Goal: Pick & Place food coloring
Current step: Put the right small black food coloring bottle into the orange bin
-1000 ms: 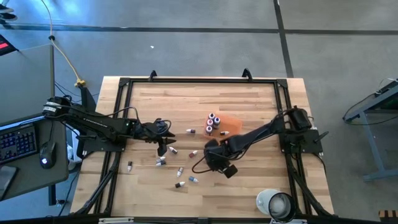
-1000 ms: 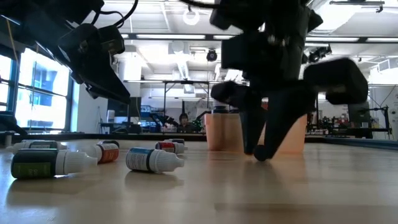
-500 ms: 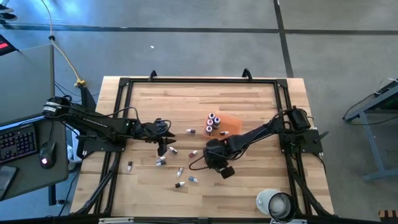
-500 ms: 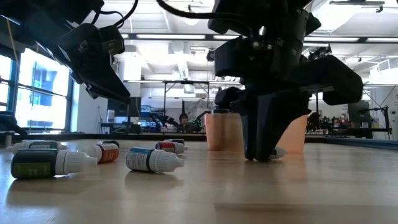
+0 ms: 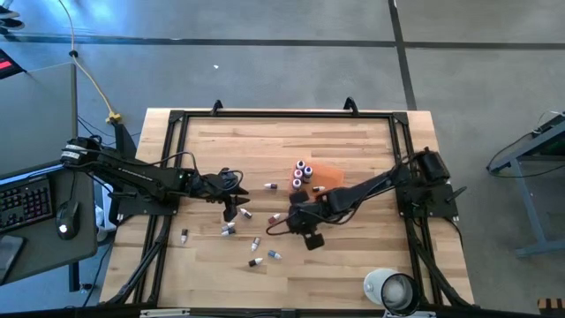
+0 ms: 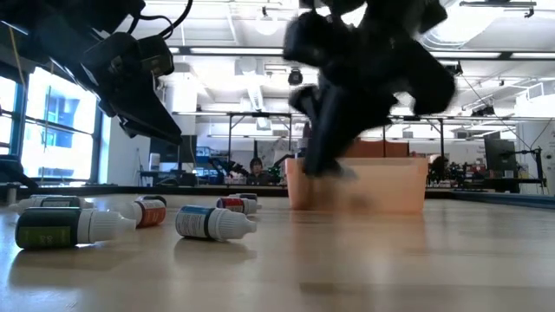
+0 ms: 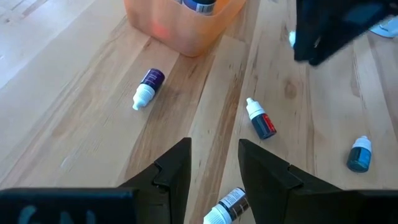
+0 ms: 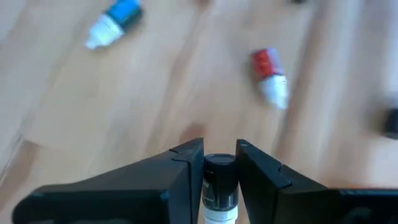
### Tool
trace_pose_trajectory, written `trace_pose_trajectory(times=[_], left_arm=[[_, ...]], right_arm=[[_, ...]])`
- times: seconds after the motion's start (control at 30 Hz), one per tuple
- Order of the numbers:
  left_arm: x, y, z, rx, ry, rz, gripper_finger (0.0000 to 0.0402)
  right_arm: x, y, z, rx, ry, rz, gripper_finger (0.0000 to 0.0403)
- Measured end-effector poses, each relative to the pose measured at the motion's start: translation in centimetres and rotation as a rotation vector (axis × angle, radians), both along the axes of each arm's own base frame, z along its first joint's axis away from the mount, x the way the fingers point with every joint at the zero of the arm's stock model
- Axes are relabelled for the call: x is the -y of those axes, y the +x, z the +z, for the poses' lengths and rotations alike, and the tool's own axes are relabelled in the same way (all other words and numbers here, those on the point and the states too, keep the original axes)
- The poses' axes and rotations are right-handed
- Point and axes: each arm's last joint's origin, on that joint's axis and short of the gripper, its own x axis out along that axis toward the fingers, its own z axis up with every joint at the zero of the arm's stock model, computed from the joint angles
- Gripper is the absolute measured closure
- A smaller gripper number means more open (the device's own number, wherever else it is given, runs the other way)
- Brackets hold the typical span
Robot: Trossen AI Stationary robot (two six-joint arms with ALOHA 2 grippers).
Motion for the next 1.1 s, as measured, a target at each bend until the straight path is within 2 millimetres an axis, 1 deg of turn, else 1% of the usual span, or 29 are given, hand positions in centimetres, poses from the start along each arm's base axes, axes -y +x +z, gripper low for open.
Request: trace_pose_trajectory(times=[0.1, 0.23, 0.3, 0.4, 0.5, 0.6, 0.7, 0.77, 0.83, 0.9, 1.1], left_arm=[[0.0, 0.0, 0.0, 0.0, 0.001, -0.001, 0.027], [0.0, 0.0, 0.0, 0.004, 0.003, 0.002, 0.027], [0.0, 0.0, 0.0, 0.005, -0.001, 0.004, 0.027], [0.0, 0.0, 0.0, 0.003, -0.021, 0.016, 0.027], [0.0, 0.0, 0.0, 0.001, -0.015, 0.013, 0.027], [0.0, 0.0, 0.0, 0.002, -0.009, 0.009, 0.027], [0.0, 0.0, 0.0, 0.004, -0.01, 0.009, 0.027], [0.0, 0.0, 0.0, 0.004, -0.026, 0.011, 0.027], [0.1, 0.0, 0.0, 0.005, -0.058, 0.017, 0.027], [0.1, 0.0, 0.0, 0.006, -0.072, 0.025, 0.027], [0.1, 0.1, 0.1, 0.015, -0.063, -0.004, 0.027]], right_arm=[[0.4, -0.5, 2.2, 0.076, -0.042, -0.061, 0.0324], [1.1, -1.8, 6.8, 0.23, -0.081, -0.181, 0.0319], [1.8, -2.8, 8.1, 0.252, -0.136, -0.305, 0.0319], [3.5, -4.4, 8.7, 0.199, -0.159, -0.51, 0.0321], [5.0, -5.5, 7.6, 0.07, -0.108, -0.657, 0.0321], [5.9, -6.3, 5.3, -0.009, -0.093, -0.677, 0.0321], [6.7, -6.8, 2.7, -0.02, -0.048, -0.675, 0.0321], [7.2, -7.1, 1.3, 0.006, -0.022, -0.689, 0.0322], [7.6, -7.0, 0.6, 0.057, 0.001, -0.703, 0.0322], [7.9, -6.9, 0.3, 0.084, 0.01, -0.705, 0.032], [8.5, -7.5, -0.3, 0.072, -0.13, -0.666, 0.0292]])
